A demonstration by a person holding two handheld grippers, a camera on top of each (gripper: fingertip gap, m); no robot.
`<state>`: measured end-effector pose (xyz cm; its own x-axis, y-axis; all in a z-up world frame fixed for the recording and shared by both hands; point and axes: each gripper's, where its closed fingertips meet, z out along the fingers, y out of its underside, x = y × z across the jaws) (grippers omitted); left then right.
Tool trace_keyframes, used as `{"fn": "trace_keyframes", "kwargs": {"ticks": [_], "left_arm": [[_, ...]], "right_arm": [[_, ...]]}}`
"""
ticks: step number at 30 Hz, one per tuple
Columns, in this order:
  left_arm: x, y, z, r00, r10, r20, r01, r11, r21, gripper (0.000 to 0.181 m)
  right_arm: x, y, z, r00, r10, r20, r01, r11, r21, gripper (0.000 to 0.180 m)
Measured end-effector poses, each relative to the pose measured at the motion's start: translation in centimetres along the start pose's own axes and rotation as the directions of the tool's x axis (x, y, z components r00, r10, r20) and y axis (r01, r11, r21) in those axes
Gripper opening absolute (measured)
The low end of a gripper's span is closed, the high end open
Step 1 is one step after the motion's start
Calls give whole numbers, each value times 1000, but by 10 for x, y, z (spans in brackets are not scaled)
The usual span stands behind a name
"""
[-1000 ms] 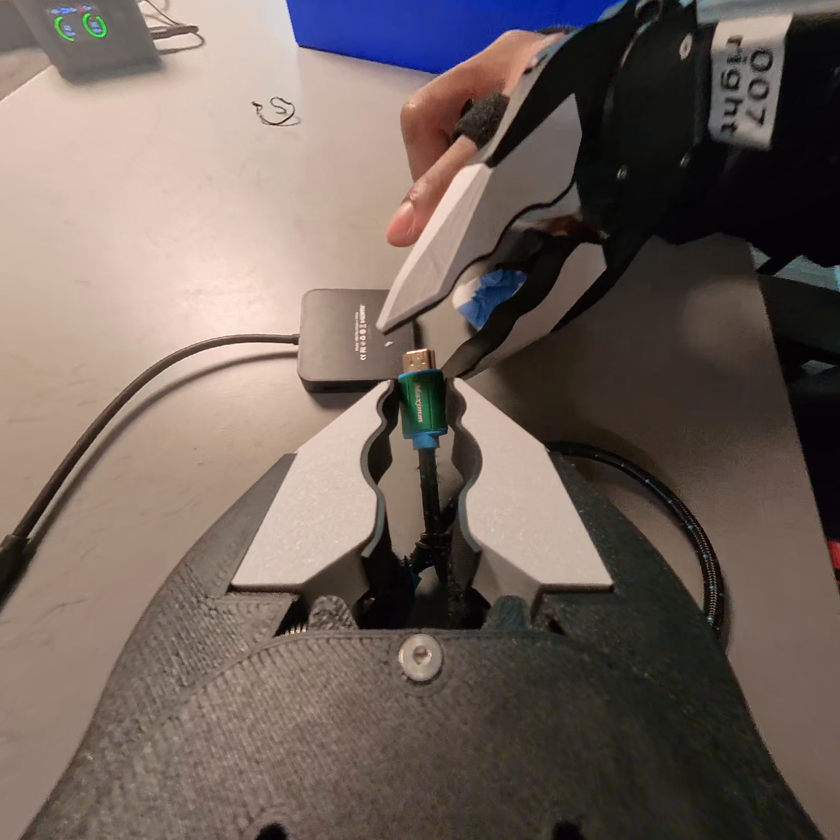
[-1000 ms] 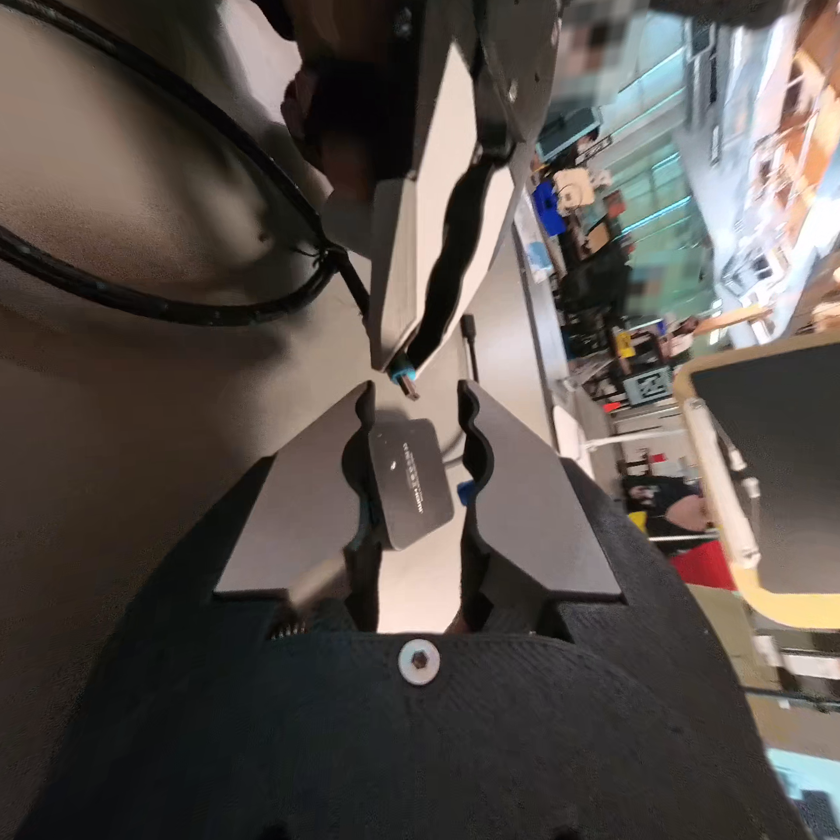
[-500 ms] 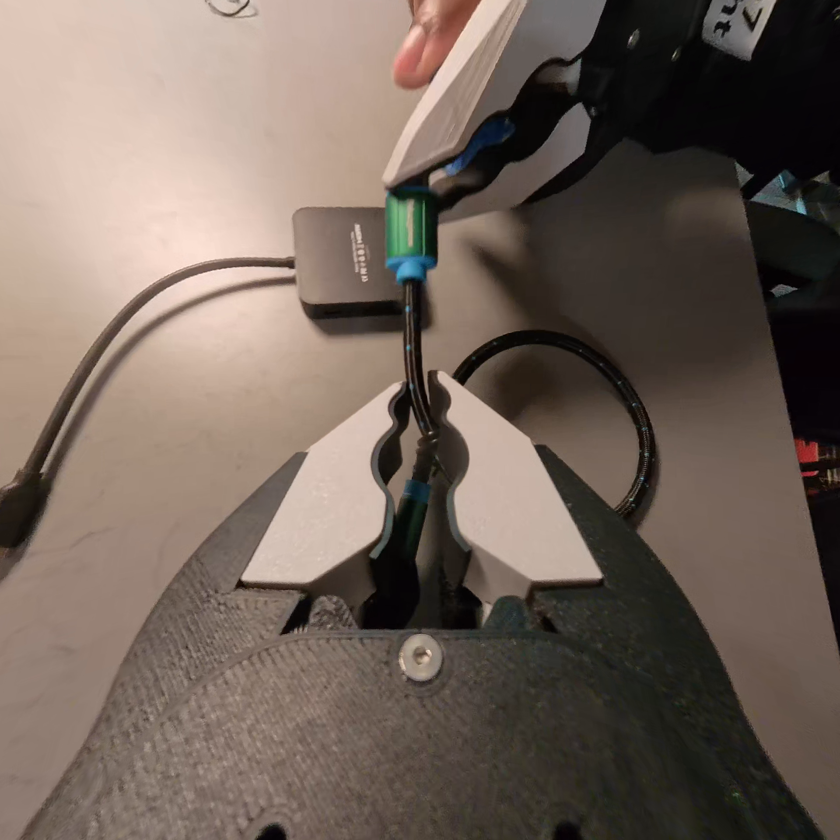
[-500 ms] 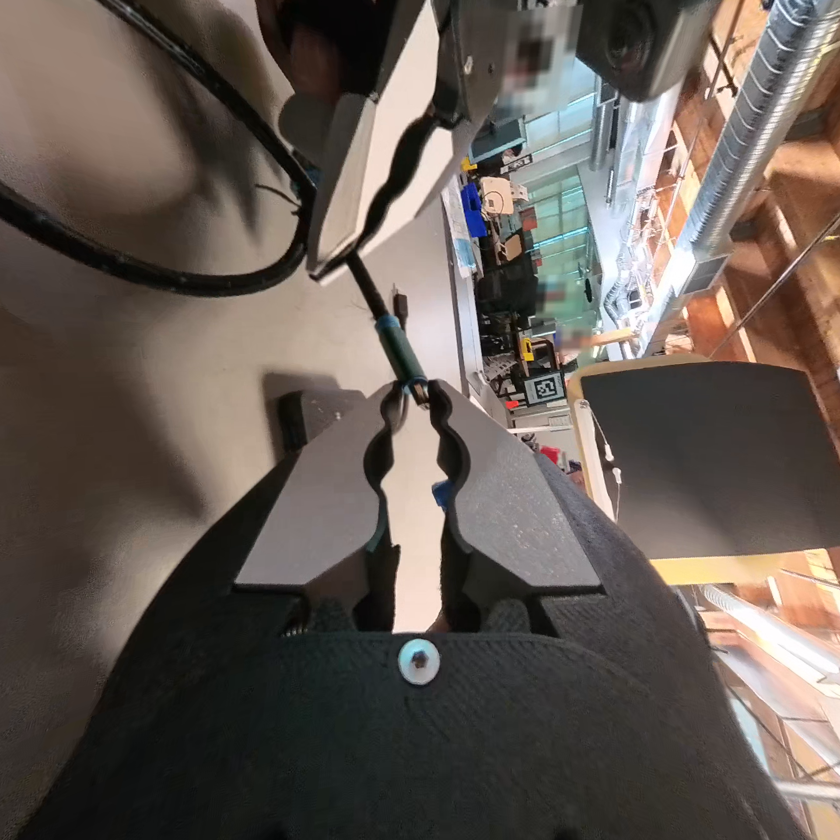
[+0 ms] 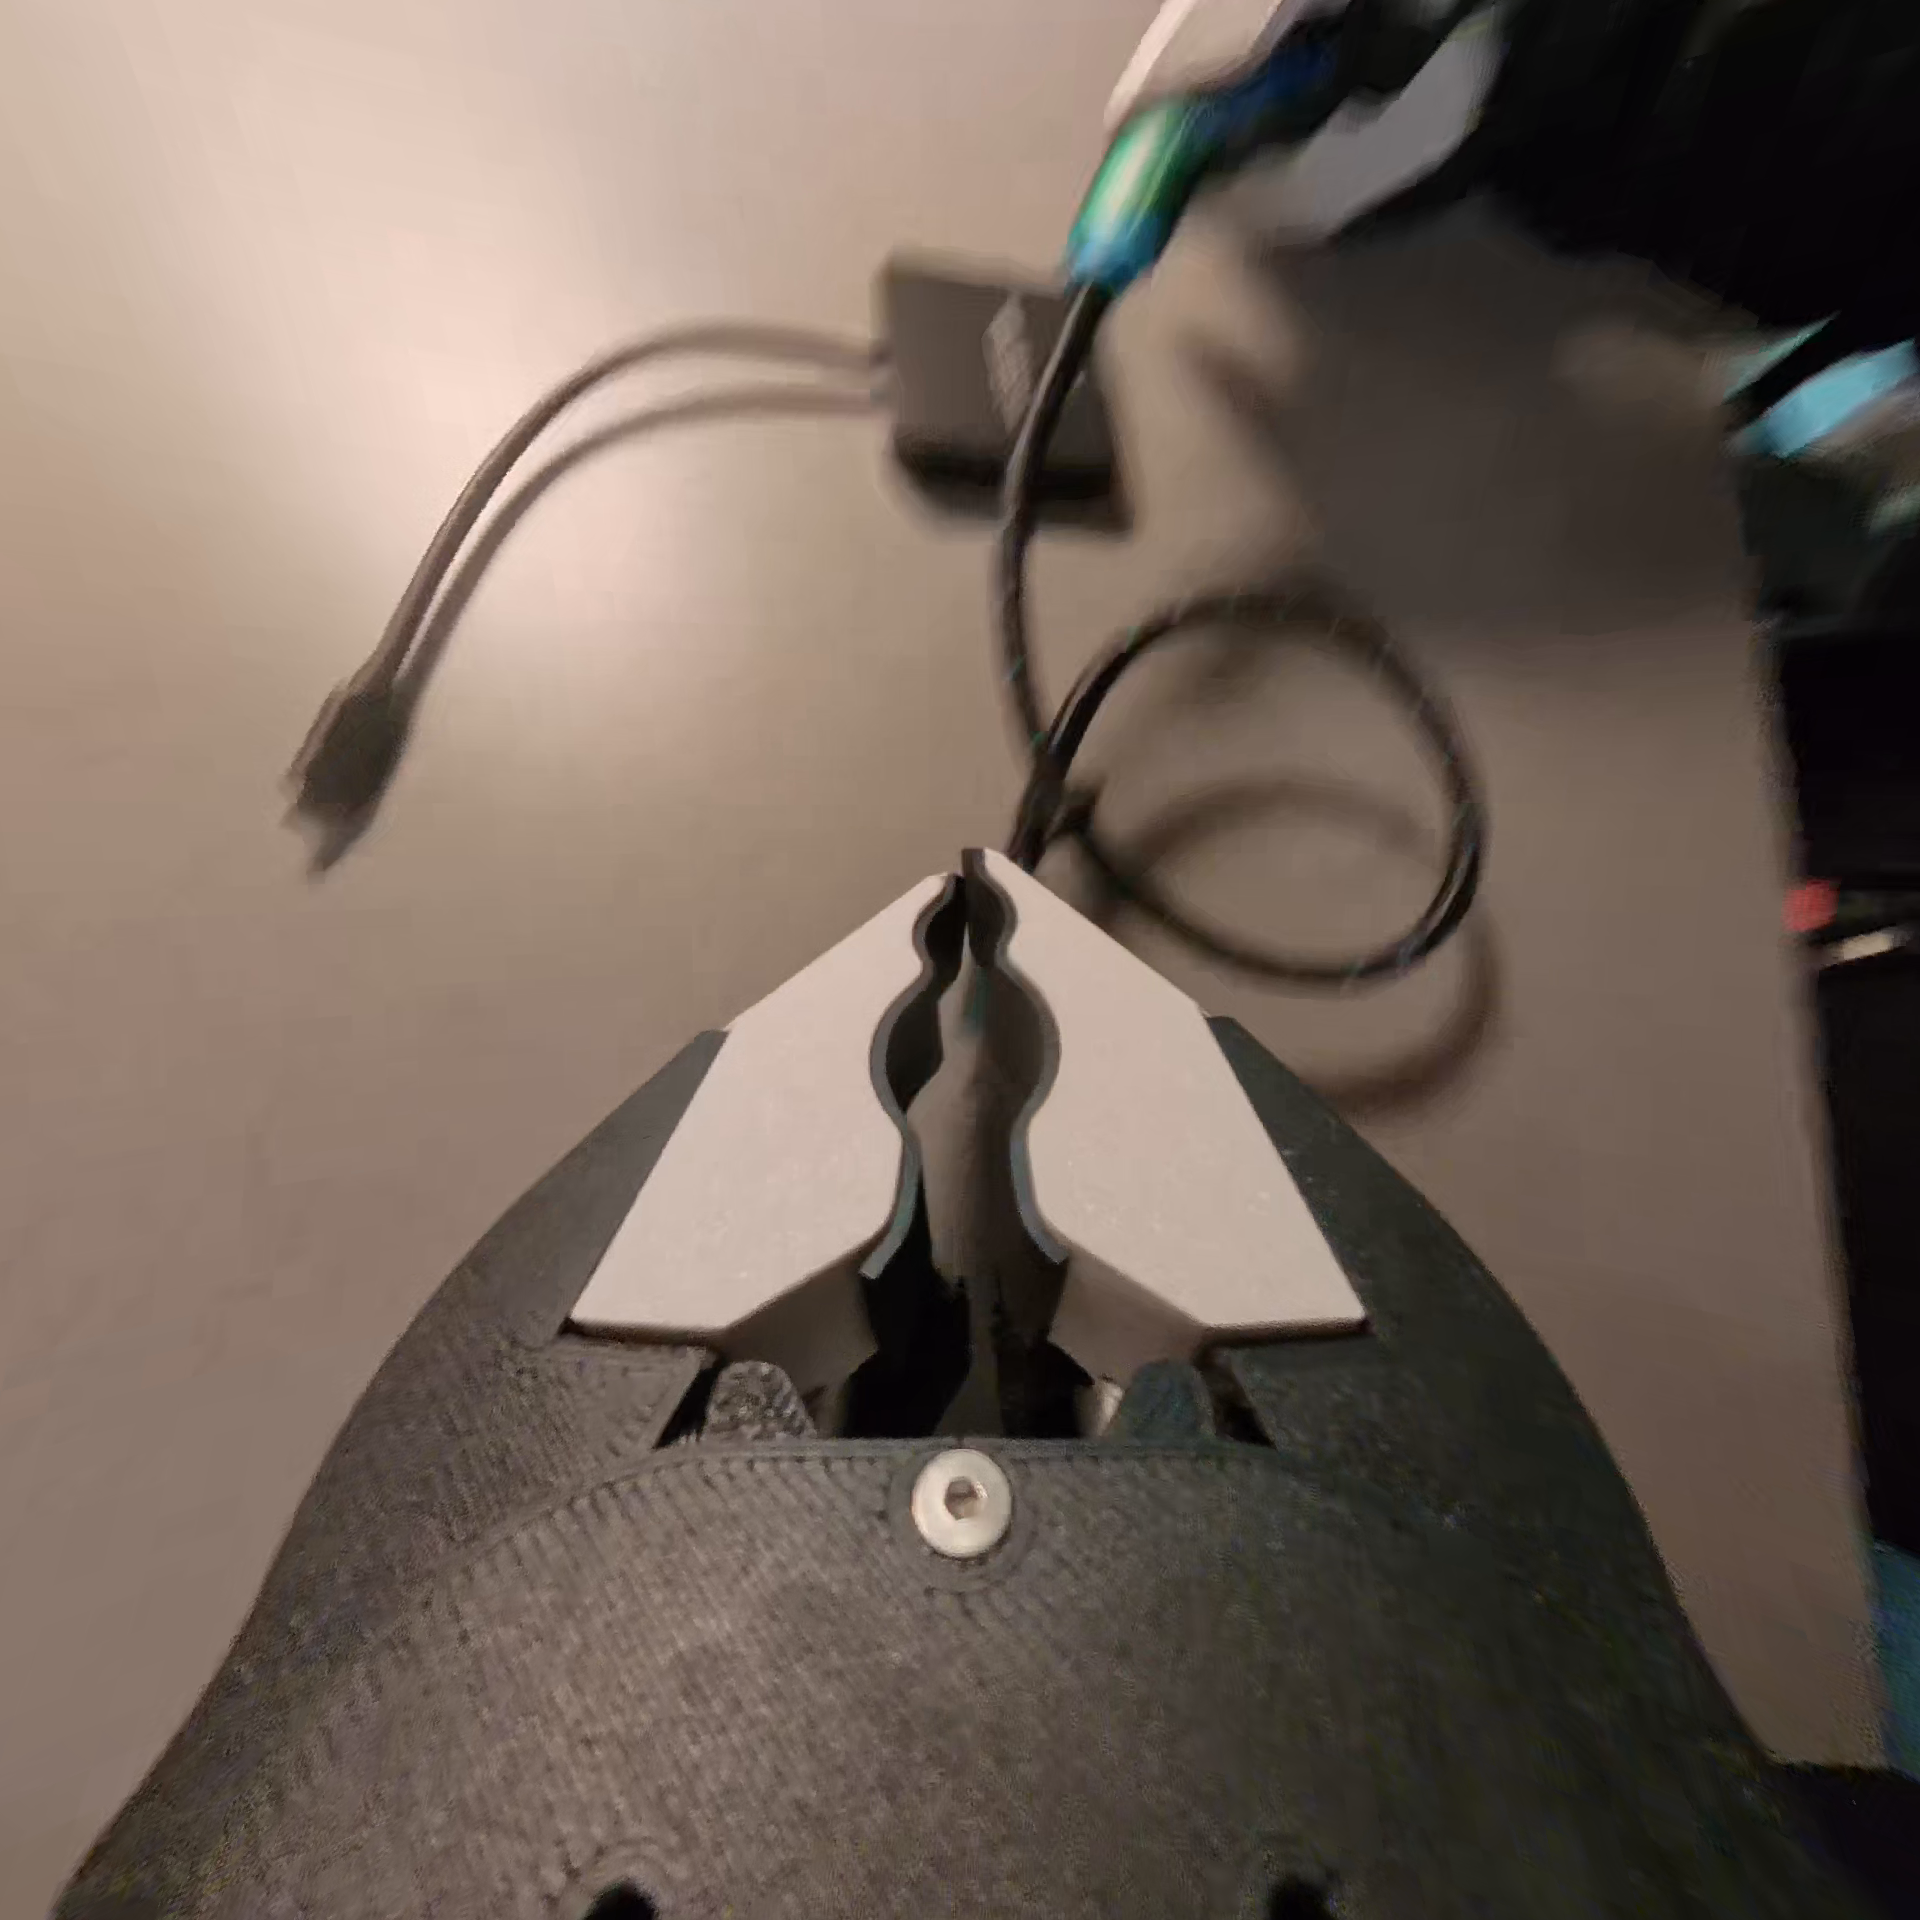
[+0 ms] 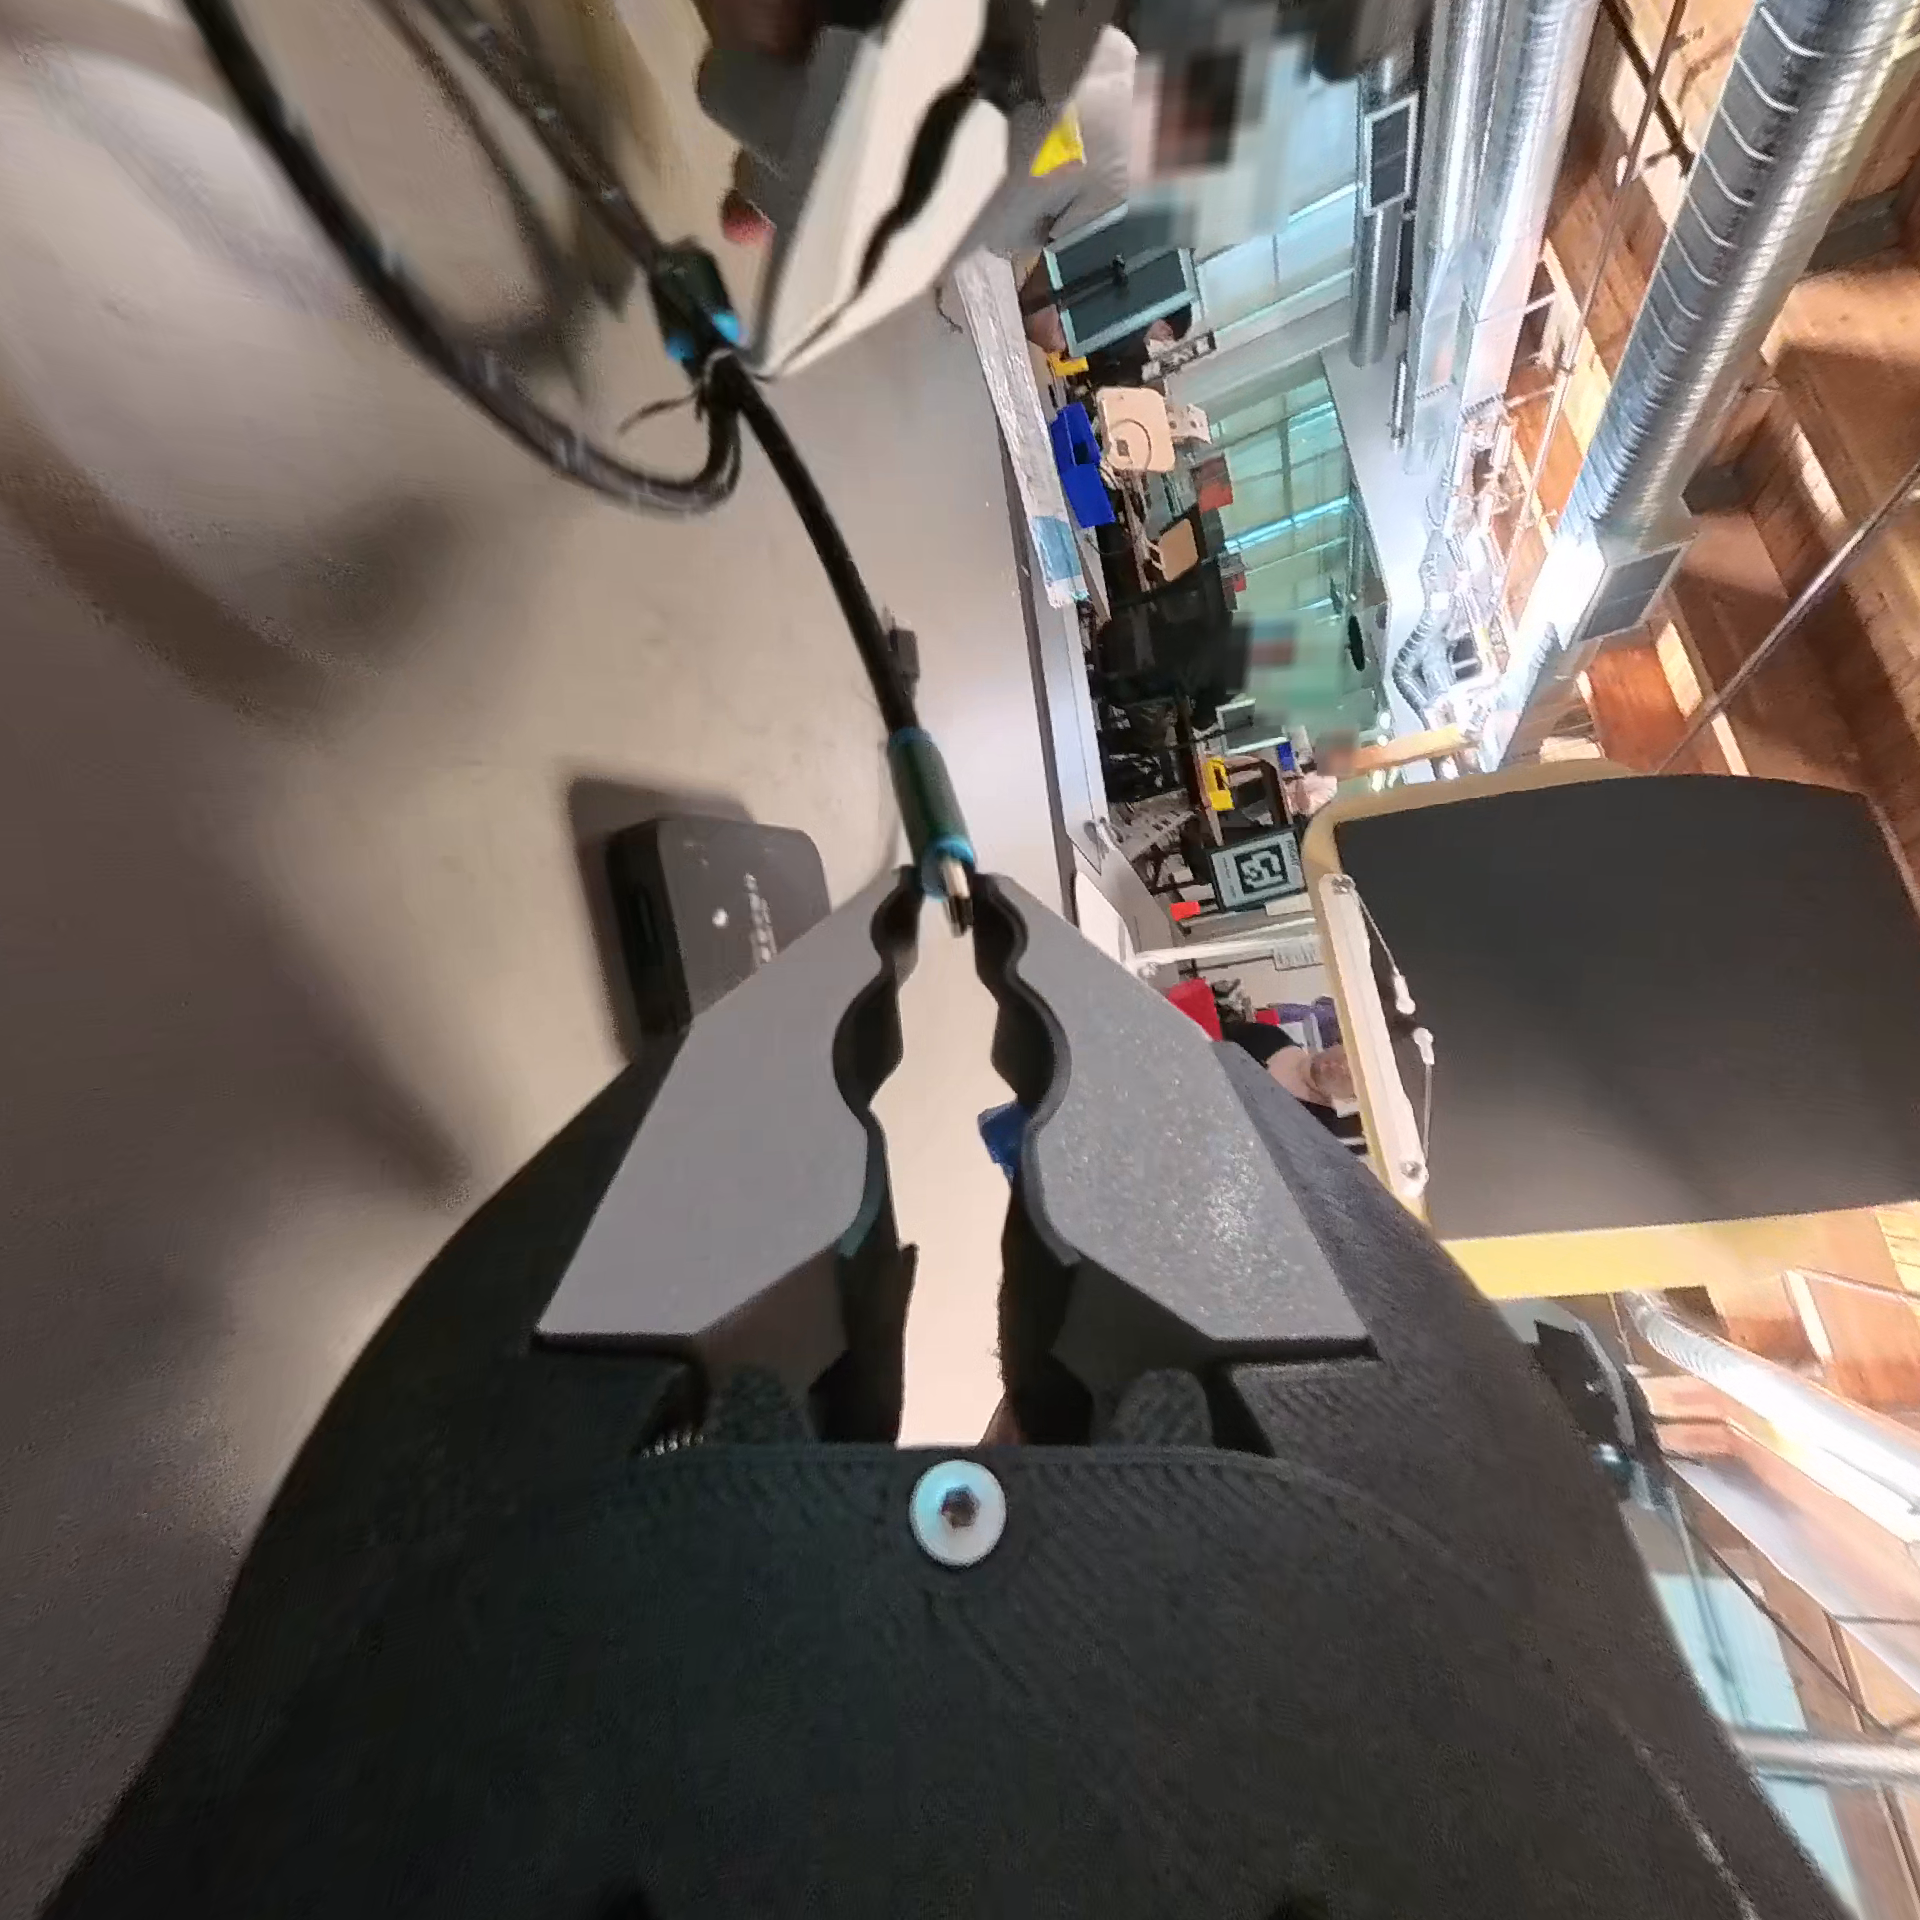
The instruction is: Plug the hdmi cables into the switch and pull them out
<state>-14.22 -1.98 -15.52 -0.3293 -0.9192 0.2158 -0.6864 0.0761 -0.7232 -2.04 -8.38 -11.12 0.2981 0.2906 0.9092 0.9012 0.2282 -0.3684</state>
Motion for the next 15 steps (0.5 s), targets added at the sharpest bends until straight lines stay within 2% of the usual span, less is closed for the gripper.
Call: {"fn": "trace_keyframes", "kwargs": {"ticks": [1,2,4,7,9,12,15], "left_arm": [[-11,13,-2,998,8,56,-5,998,-55,1],[-13,16,-4,998,-6,57,9,999,-50,2],[-3,-1,-11,999,-48,-19,49,998,50,3],[2,-21,-13,1000,-24,1,24,992,120,22],[3,-26,-5,998,37,59,-43,994,102,35],[11,-45,13,980,155,128,-170,978,119,44],[30,-59,35,965,234,117,-249,959,134,53]], "right_arm": [[2,1,-1,1000,1,-3,-1,1000,2,12],[2,0,-2,1000,-3,-2,3,1000,10,12],[-2,-5,0,1000,-27,3,27,1000,16,12],[-13,-14,4,998,-49,25,48,998,39,12],[-19,-19,7,998,-52,36,50,997,58,12],[-25,-26,11,997,-67,42,64,995,79,12],[-28,-34,14,994,-104,25,101,990,94,13]]}}
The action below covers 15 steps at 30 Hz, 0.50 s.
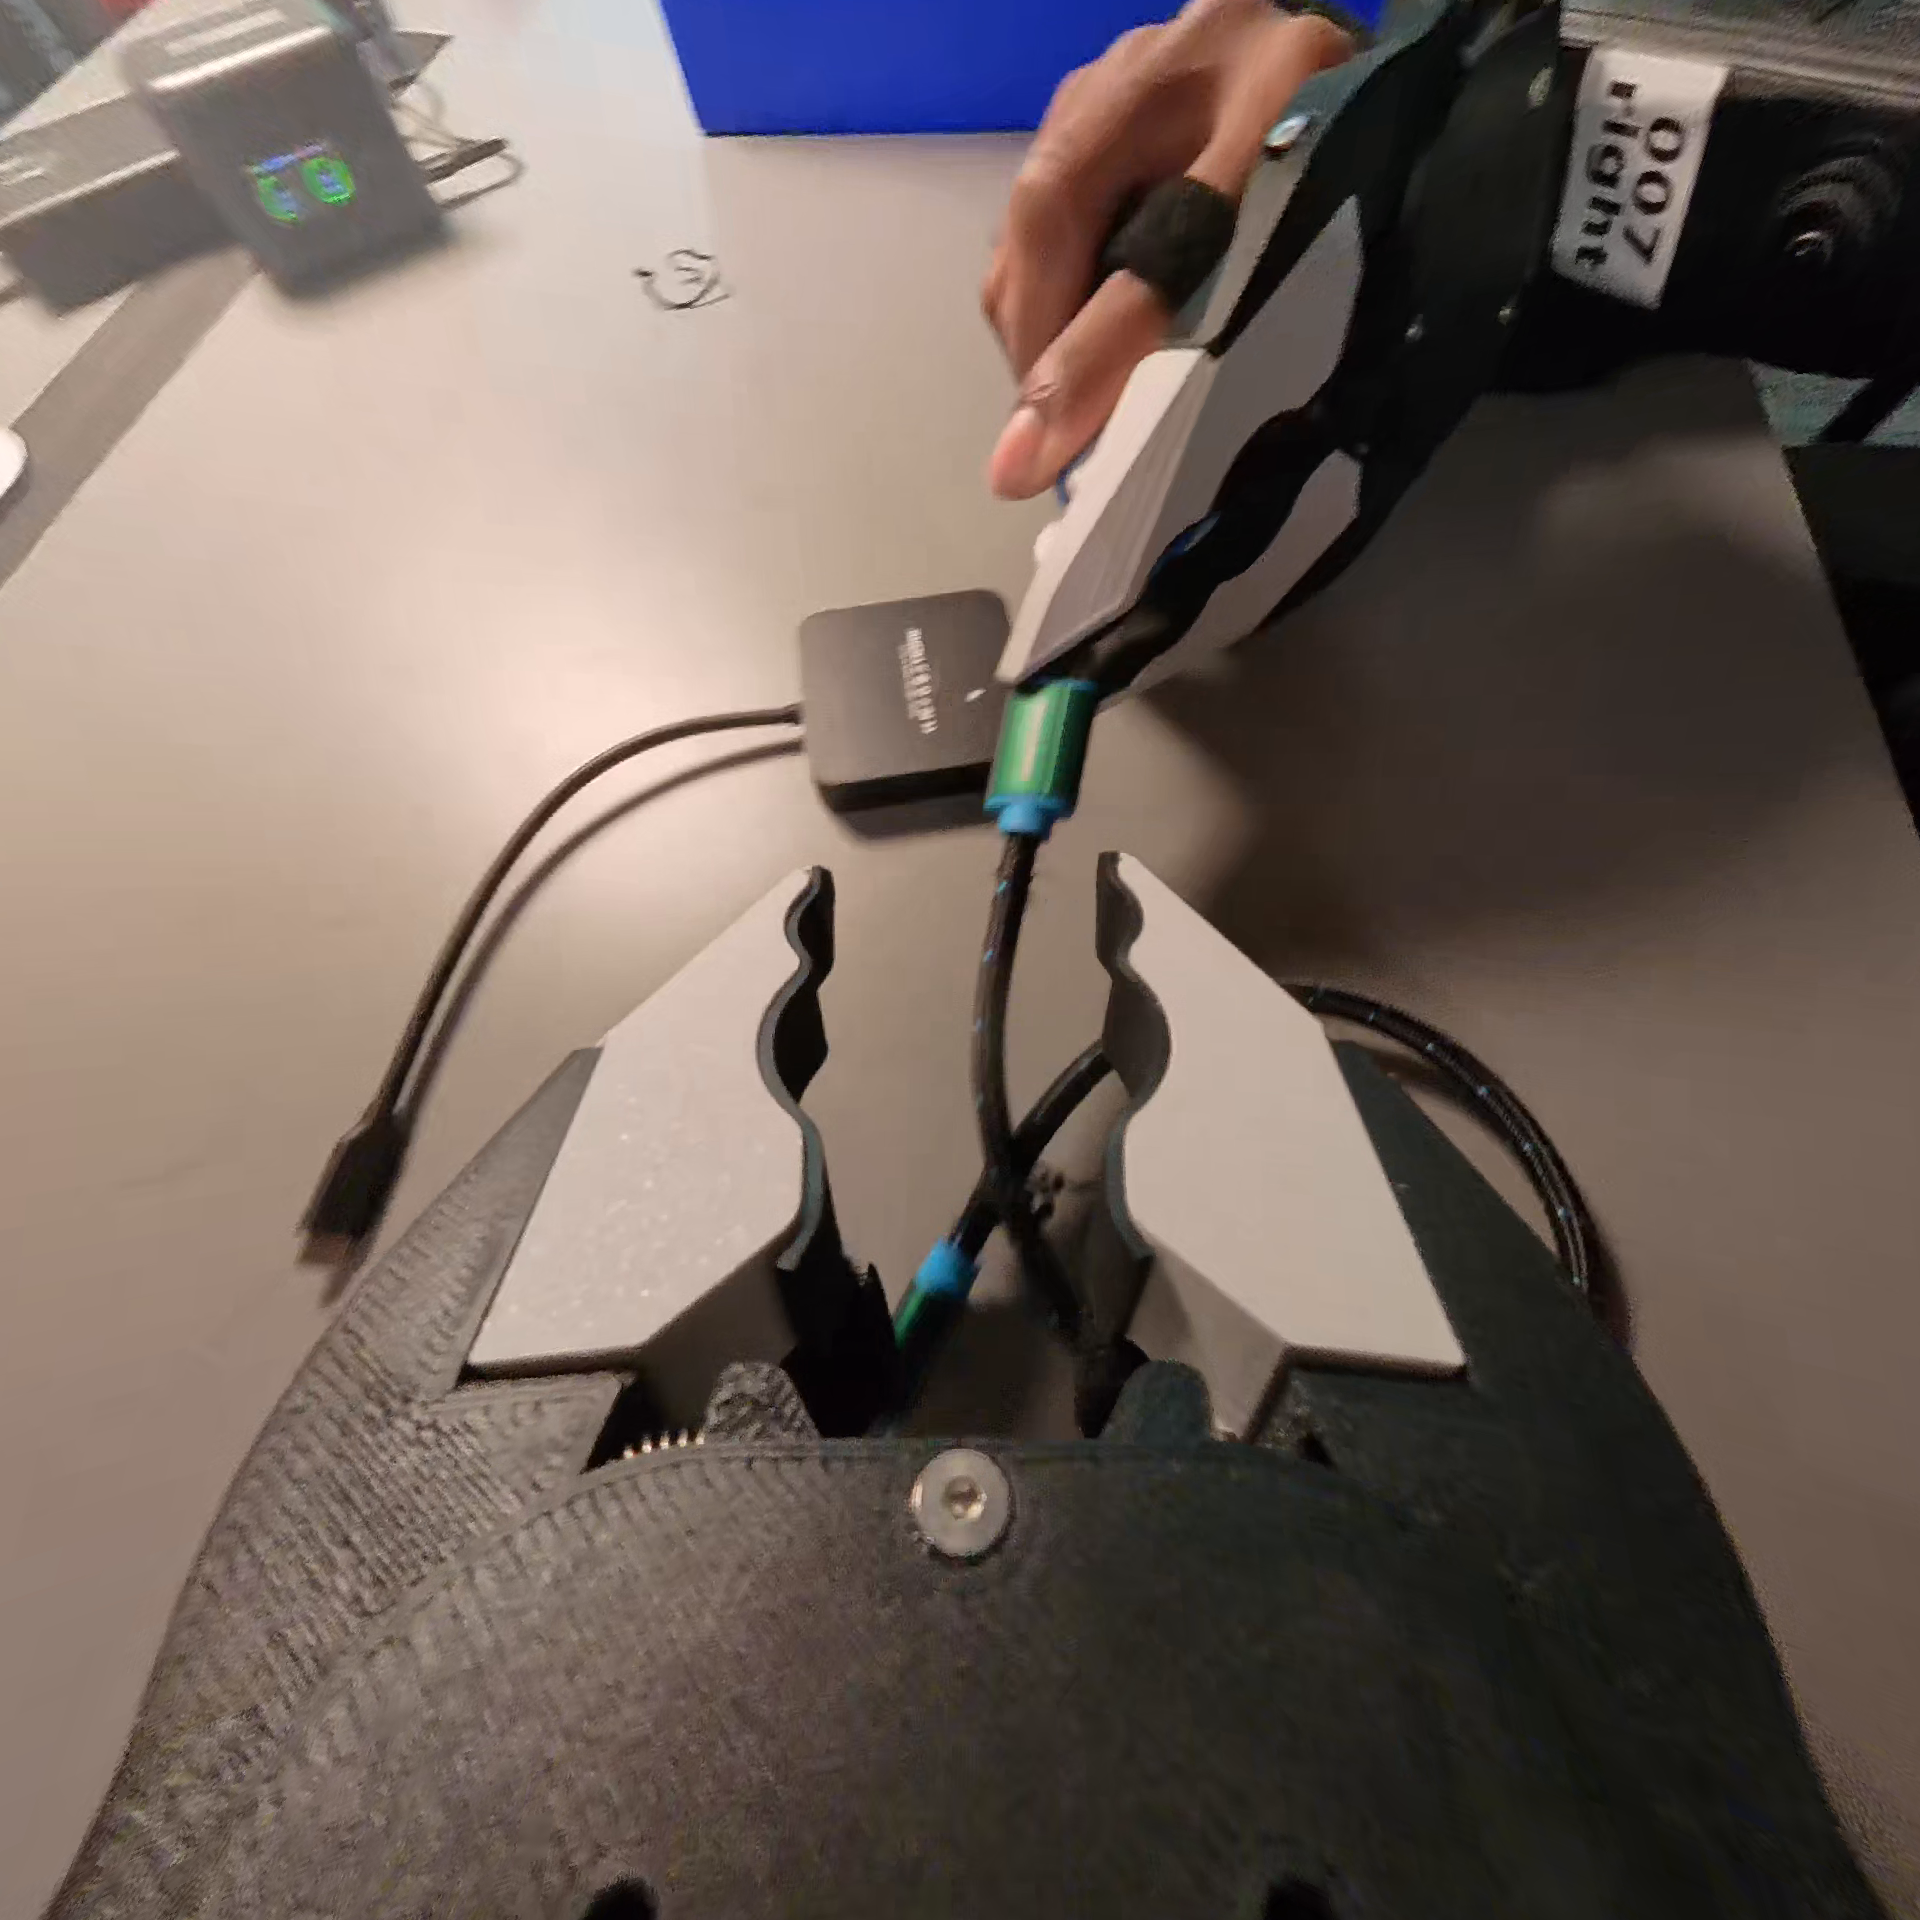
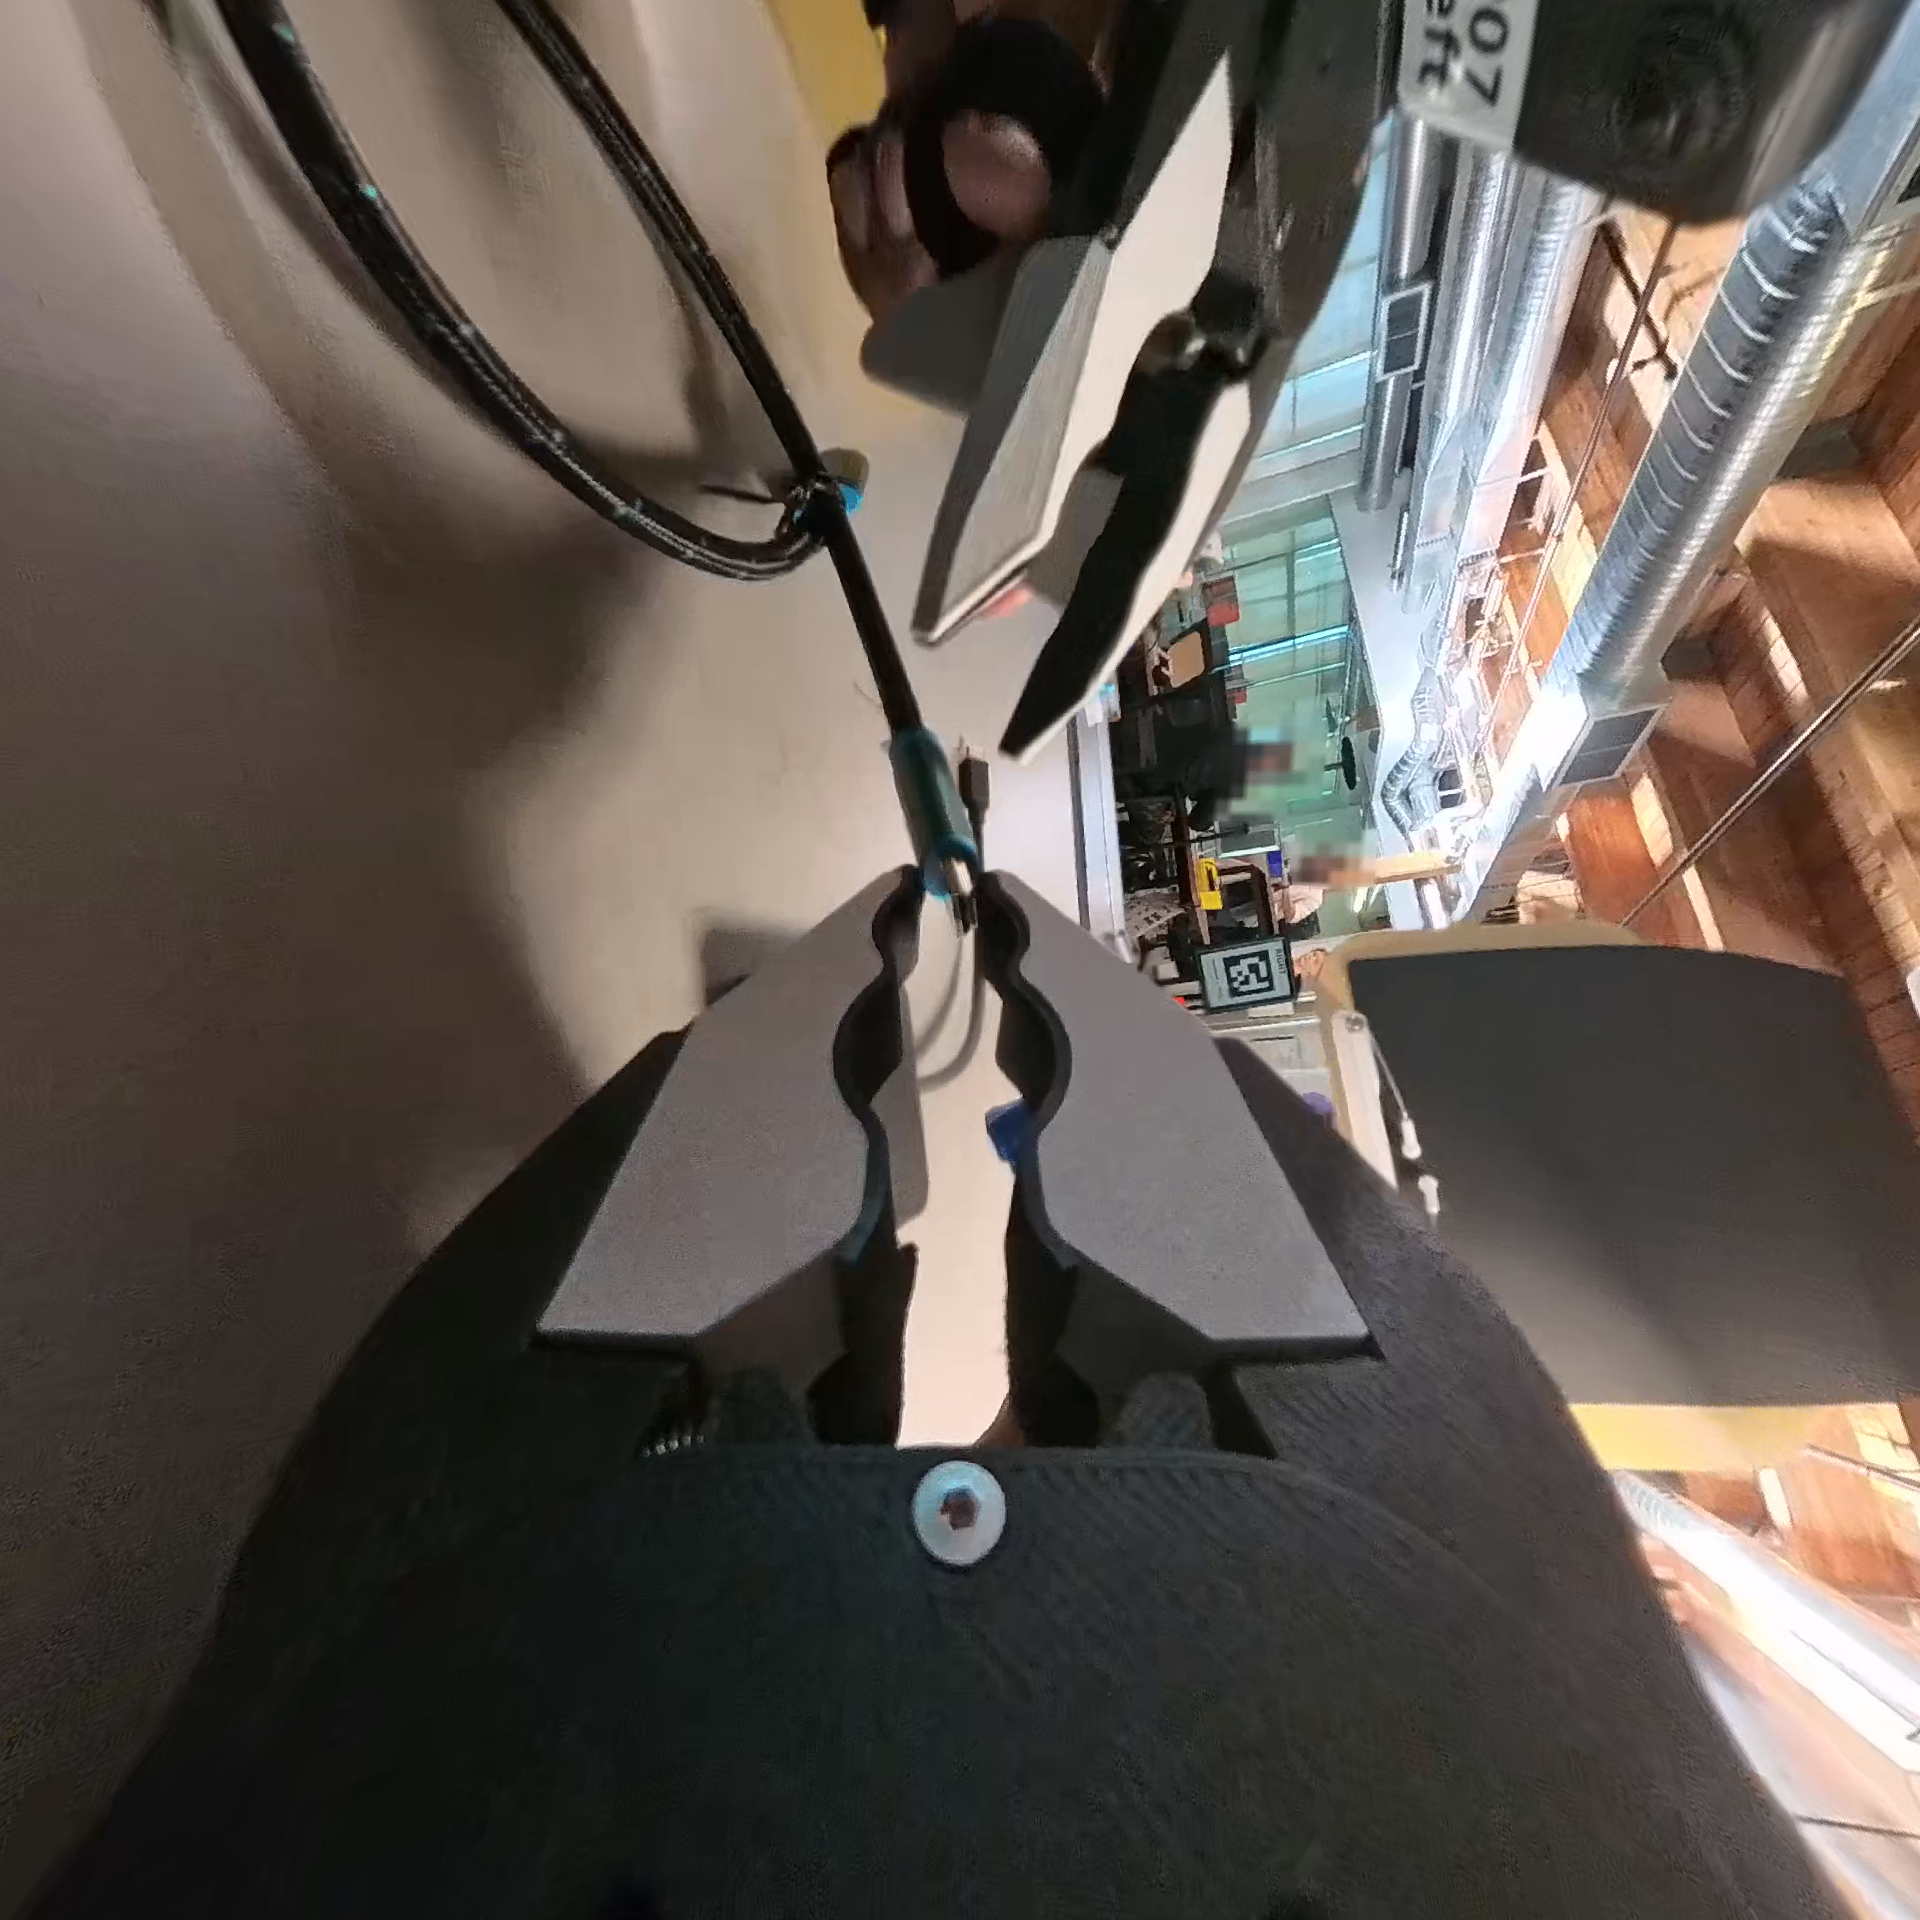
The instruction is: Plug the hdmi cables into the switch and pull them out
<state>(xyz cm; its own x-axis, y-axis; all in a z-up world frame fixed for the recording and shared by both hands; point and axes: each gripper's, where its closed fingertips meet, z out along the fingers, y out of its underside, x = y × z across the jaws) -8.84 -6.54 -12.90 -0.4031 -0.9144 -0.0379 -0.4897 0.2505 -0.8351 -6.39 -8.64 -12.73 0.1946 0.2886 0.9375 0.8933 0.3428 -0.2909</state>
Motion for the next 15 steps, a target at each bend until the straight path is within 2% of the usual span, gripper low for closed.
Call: {"fn": "trace_keyframes", "kwargs": {"ticks": [3,12,15], "left_arm": [[20,3,14,995,-6,-100,5,1000,-11,52],[33,-2,13,905,-254,-342,282,959,34,33],[32,-1,14,910,-258,-325,283,959,33,26]], "right_arm": [[1,-3,1,998,-53,-30,53,999,7,13],[2,-13,0,984,-159,-82,162,986,36,13],[3,-13,0,985,-152,-83,155,987,39,13]]}}
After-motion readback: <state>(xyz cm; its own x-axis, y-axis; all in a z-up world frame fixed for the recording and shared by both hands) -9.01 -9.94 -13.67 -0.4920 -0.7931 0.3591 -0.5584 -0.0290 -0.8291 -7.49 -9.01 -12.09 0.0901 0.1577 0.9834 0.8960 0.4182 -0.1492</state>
